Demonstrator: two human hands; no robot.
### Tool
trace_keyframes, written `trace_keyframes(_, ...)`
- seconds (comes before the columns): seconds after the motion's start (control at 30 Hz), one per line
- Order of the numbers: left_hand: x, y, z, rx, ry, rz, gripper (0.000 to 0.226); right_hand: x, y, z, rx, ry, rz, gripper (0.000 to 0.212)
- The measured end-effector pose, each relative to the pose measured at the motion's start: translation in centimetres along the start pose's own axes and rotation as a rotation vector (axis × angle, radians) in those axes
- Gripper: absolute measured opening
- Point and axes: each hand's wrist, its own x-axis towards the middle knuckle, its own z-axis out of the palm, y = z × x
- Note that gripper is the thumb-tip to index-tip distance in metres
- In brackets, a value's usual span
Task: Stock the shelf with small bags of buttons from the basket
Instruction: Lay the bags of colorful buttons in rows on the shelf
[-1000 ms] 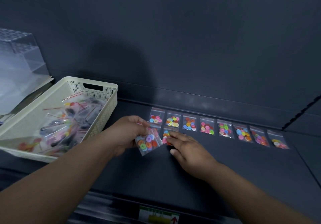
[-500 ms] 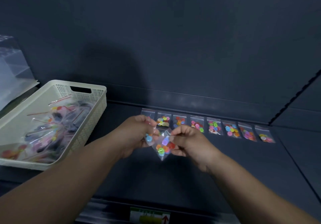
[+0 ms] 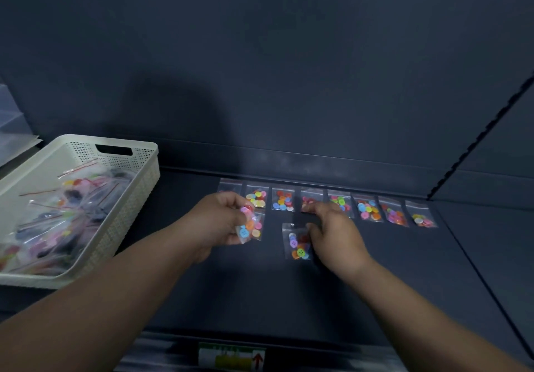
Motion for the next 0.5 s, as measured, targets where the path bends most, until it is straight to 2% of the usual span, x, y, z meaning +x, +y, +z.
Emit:
trace_keyframes(0.1, 0.2, -0.2, 0.1, 0.0, 0.029, 0.007, 0.019, -1.8, 0.7, 0.2, -0.168, -0.064, -0.193, 0.018)
trace_keyframes(0.2, 0.4, -0.4, 0.1, -0.003, 0.044, 0.006, 0.017, -2.4, 1.7, 1.0, -0.29, -0.161, -0.301, 0.027)
trace_keyframes(0.3, 0.4, -0.3, 0.2, -0.013, 0.057, -0.001, 0.014, -2.1, 1.6, 1.3, -0.274, -0.171, -0.32, 0.037)
trace_keyframes(0.5, 0.1, 0.0, -0.1, -0.045, 0.069, 0.011, 0.013, -1.2, 1.1, 2.1, -0.329, -0.202, -0.396, 0.044)
